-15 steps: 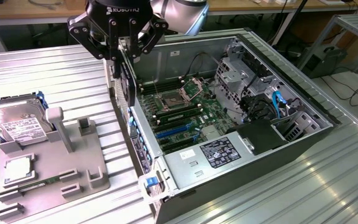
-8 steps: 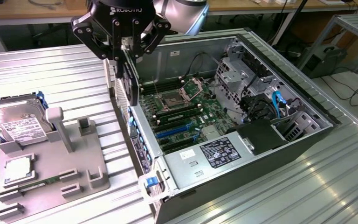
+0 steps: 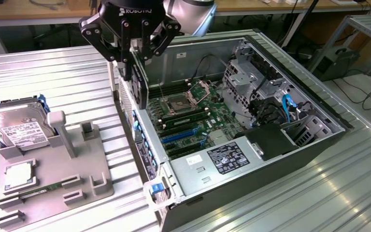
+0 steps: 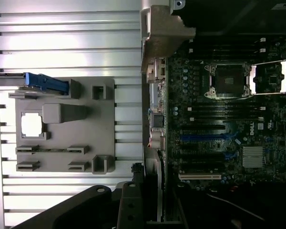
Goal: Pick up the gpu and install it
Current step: 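Pick up the gpu and move the gpu toward the slot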
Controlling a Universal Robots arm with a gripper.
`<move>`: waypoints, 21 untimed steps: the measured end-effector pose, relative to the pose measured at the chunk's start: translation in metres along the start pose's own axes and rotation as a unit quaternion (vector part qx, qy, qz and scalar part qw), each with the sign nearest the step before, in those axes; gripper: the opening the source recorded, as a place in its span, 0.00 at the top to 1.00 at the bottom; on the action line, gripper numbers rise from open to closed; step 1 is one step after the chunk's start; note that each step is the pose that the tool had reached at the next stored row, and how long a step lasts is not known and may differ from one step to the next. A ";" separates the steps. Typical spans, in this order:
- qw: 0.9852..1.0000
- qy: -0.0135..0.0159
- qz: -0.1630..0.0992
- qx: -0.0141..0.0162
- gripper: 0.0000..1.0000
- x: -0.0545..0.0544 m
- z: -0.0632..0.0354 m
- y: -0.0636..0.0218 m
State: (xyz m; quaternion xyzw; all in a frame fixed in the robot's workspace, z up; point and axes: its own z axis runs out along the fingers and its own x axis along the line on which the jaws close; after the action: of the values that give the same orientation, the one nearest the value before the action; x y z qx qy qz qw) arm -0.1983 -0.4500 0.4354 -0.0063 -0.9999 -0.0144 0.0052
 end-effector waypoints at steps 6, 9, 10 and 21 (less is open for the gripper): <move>1.000 0.000 0.000 0.000 0.73 -0.005 0.0004 0.0001; 1.000 0.000 0.000 0.000 0.73 -0.011 0.0006 0.0001; 1.000 0.000 0.000 0.000 0.73 -0.013 0.0006 0.0002; 1.000 0.000 0.000 0.000 0.73 -0.027 0.0012 0.0003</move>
State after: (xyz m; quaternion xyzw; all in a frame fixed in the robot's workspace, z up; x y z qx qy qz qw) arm -0.1709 -0.4500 0.4339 -0.0062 -0.9999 -0.0143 0.0052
